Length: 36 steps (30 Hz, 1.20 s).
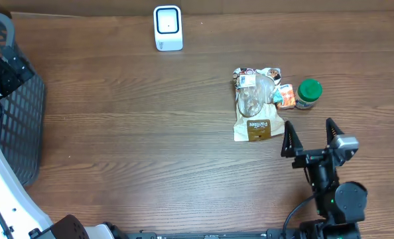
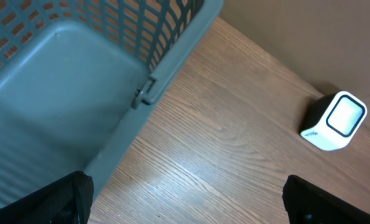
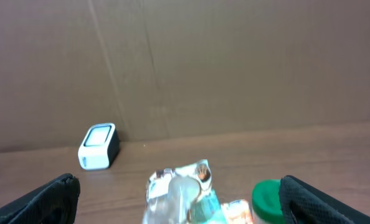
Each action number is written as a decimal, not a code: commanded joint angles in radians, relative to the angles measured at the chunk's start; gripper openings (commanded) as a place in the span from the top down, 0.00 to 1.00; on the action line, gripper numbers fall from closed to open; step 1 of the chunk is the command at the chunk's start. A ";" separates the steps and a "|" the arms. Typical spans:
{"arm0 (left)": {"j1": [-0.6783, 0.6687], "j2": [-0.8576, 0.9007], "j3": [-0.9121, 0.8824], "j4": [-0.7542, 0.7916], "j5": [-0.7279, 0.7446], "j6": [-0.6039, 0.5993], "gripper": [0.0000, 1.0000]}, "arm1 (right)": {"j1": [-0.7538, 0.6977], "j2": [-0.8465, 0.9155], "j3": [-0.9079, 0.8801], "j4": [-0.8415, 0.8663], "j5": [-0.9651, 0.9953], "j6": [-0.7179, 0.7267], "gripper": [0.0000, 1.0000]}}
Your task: Scan the item barcode
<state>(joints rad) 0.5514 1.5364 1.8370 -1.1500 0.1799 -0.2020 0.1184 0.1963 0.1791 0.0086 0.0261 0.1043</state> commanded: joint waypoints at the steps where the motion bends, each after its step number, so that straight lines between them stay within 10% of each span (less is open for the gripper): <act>1: -0.002 -0.005 0.004 0.001 -0.004 0.019 0.01 | -0.003 -0.093 -0.079 0.010 -0.027 0.001 0.00; 36: -0.002 -0.005 0.004 0.001 -0.004 0.019 0.01 | -0.001 -0.193 -0.171 -0.092 -0.046 0.001 0.00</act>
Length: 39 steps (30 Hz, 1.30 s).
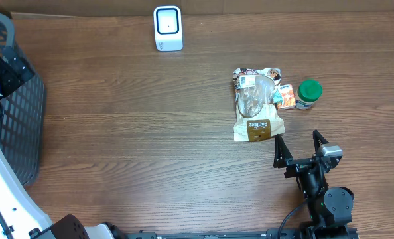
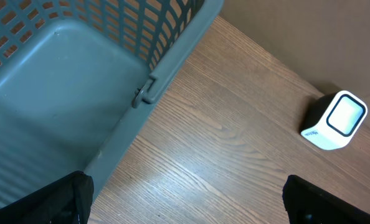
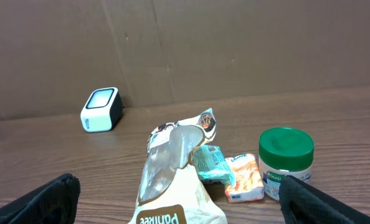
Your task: Scan the item barcode
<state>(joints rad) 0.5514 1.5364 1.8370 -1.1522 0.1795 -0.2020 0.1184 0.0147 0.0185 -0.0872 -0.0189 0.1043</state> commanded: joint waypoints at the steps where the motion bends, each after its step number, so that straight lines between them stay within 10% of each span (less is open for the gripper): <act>1: -0.002 -0.005 0.004 0.003 -0.003 0.019 0.00 | -0.001 -0.012 -0.011 0.004 -0.001 0.001 0.00; 15: -0.004 -0.017 0.004 0.001 -0.004 0.019 0.00 | -0.001 -0.012 -0.011 0.004 -0.001 0.001 0.00; 28: -0.279 -0.454 -0.313 0.005 -0.015 0.023 0.00 | -0.001 -0.012 -0.011 0.004 -0.001 0.001 0.00; 39: -0.347 -1.024 -1.109 0.774 -0.034 0.055 0.00 | -0.001 -0.012 -0.011 0.004 -0.001 0.001 0.00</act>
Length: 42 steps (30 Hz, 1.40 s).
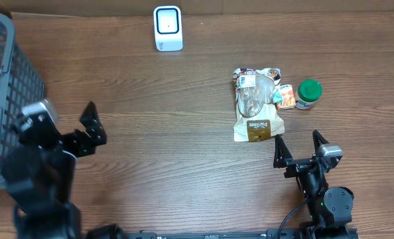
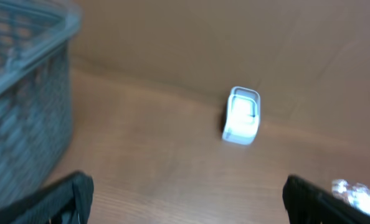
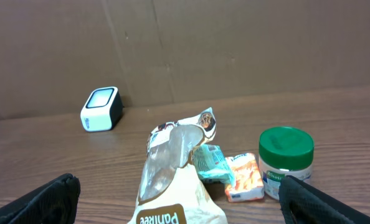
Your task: Scan the item barcode
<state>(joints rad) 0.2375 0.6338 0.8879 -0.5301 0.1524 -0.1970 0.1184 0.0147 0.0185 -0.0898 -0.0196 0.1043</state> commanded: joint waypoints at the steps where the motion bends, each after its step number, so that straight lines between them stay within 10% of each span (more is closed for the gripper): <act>1: -0.039 -0.152 -0.204 0.209 -0.006 0.065 0.01 | -0.001 -0.012 -0.011 0.006 0.000 0.001 0.00; 10: -0.064 -0.433 -0.586 0.438 -0.015 0.316 0.01 | -0.001 -0.012 -0.011 0.006 0.000 0.001 0.00; 42: -0.082 -0.631 -0.882 0.452 -0.134 0.358 0.00 | -0.001 -0.012 -0.011 0.006 0.000 0.001 0.00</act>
